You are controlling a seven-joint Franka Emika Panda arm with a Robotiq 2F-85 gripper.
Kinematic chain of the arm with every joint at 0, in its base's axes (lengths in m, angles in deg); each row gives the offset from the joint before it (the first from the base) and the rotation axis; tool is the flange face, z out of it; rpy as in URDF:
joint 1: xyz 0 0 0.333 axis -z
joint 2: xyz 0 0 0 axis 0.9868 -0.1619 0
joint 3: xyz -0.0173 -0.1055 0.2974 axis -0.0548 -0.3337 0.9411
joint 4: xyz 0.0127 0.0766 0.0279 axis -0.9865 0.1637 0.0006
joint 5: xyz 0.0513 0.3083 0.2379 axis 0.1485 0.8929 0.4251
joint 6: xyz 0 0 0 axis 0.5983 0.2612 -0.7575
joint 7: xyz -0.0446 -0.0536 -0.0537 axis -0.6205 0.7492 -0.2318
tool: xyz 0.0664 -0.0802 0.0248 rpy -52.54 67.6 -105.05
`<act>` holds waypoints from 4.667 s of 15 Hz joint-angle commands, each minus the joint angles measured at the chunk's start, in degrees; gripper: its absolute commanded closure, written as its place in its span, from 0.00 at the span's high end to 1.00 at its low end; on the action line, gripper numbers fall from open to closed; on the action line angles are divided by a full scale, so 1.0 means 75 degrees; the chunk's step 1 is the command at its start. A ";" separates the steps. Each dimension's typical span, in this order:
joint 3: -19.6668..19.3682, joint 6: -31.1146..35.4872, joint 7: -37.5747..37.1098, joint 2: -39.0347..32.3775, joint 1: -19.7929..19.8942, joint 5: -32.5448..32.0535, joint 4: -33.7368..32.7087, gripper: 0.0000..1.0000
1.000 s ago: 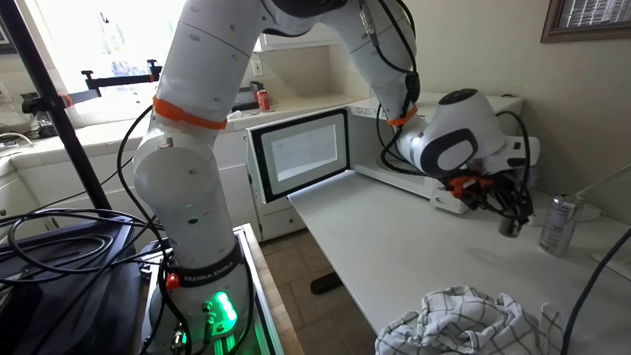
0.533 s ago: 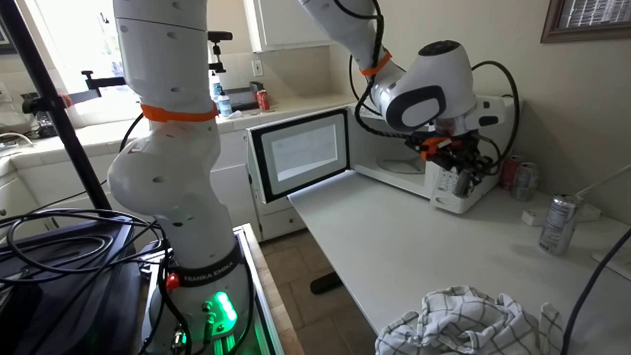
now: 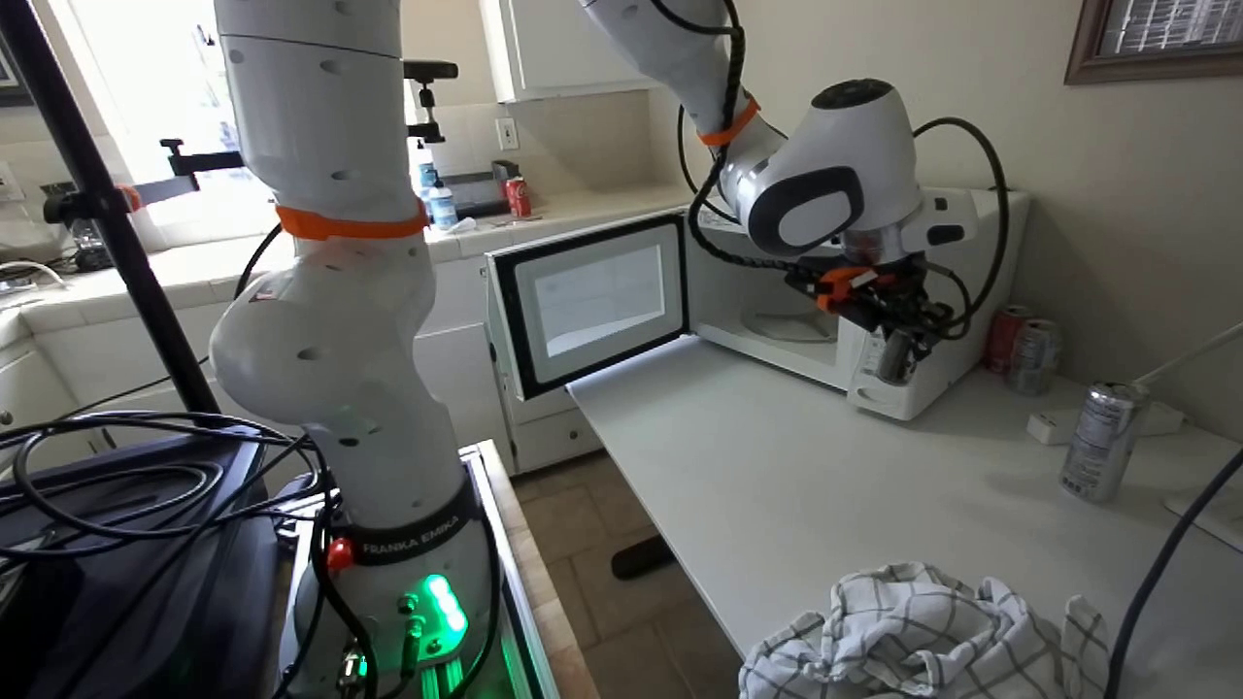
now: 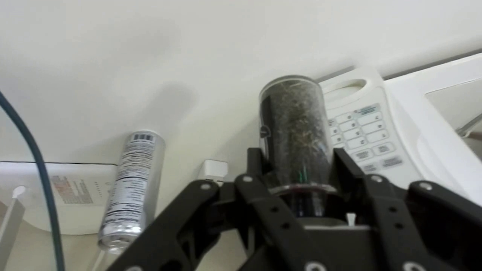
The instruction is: Put the spice bottle in the microwave
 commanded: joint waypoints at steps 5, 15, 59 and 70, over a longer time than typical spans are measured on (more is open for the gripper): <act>0.2025 -0.0014 0.1915 0.1314 -0.0114 0.2796 0.1433 0.23; 0.3210 0.2753 0.2803 0.0475 -0.1266 0.2725 0.1275 0.23; -0.3344 0.2730 0.0115 -0.4524 -0.7689 0.1454 -0.4108 0.23; -0.3039 0.4247 -0.0959 -0.3962 -0.7308 0.0402 -0.2283 0.23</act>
